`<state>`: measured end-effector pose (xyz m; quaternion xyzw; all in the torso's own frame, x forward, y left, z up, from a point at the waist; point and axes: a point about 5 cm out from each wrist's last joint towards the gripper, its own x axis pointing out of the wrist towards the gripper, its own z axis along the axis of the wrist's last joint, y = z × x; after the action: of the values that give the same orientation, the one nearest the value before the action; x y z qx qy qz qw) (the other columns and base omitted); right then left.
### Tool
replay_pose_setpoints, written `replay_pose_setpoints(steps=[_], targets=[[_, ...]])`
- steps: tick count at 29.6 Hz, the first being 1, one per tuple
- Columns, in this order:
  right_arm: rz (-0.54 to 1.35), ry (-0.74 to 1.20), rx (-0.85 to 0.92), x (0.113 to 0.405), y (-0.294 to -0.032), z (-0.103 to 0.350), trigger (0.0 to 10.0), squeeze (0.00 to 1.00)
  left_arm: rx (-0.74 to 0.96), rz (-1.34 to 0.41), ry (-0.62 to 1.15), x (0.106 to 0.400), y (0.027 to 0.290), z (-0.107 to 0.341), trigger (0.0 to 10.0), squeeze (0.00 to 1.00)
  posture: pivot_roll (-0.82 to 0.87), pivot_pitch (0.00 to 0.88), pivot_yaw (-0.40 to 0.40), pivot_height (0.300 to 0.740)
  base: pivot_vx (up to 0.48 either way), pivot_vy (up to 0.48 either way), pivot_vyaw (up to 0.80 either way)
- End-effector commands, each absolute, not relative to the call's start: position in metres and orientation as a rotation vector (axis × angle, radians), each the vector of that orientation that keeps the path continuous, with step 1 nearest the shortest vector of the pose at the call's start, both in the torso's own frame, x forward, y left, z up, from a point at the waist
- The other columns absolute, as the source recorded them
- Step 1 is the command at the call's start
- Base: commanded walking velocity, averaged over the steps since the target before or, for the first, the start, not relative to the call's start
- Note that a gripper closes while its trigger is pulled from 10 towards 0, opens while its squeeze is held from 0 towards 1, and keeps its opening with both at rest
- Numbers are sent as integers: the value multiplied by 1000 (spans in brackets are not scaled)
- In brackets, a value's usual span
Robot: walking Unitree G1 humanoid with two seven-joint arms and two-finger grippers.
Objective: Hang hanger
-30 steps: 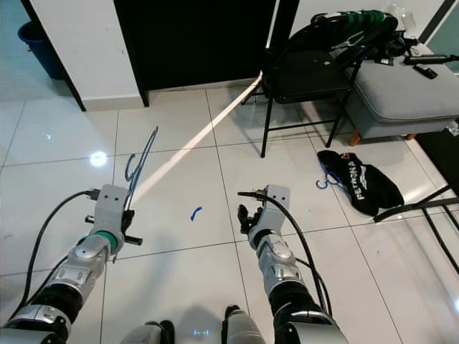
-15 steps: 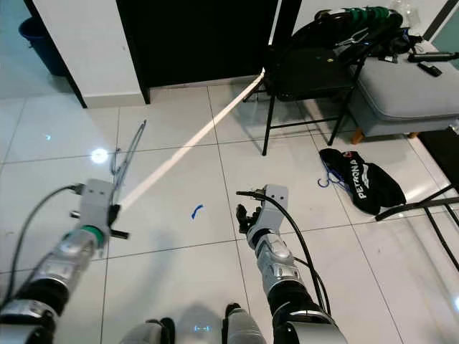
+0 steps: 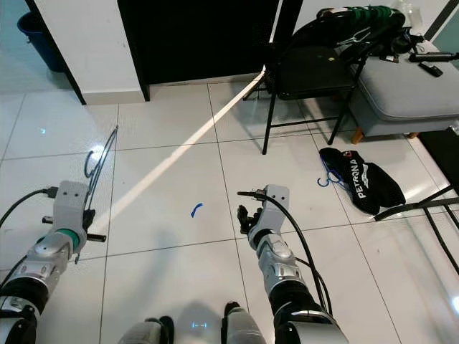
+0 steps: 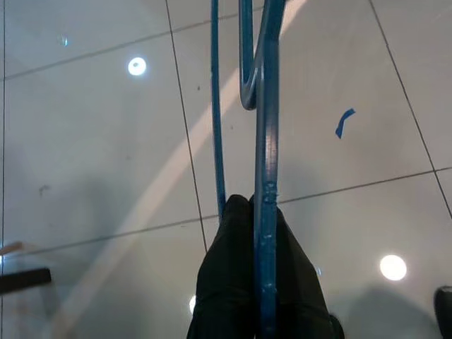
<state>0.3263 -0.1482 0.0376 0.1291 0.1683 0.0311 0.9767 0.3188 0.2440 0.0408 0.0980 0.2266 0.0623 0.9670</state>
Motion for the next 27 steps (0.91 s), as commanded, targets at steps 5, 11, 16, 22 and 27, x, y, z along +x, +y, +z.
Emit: replay_pose_setpoints(steps=[5,11,16,22,27], targets=[[54,370,270,320,-149,30,10000,0,175,132,471,316,244,37,10000,0,36,178,52,740,0,0,0],[31,321,313,322,-152,35,10000,0,117,-14,366,329,200,49,10000,0,36,181,59,740,0,0,0],[5,299,296,324,-157,39,10000,0,104,-76,351,324,185,47,10000,0,31,188,56,740,0,0,0],[52,313,197,326,-150,41,10000,0,139,-72,350,316,183,43,10000,0,18,189,47,740,0,0,0],[93,300,149,327,-150,44,10000,0,176,-31,344,314,187,44,10000,0,23,190,42,740,0,0,0]])
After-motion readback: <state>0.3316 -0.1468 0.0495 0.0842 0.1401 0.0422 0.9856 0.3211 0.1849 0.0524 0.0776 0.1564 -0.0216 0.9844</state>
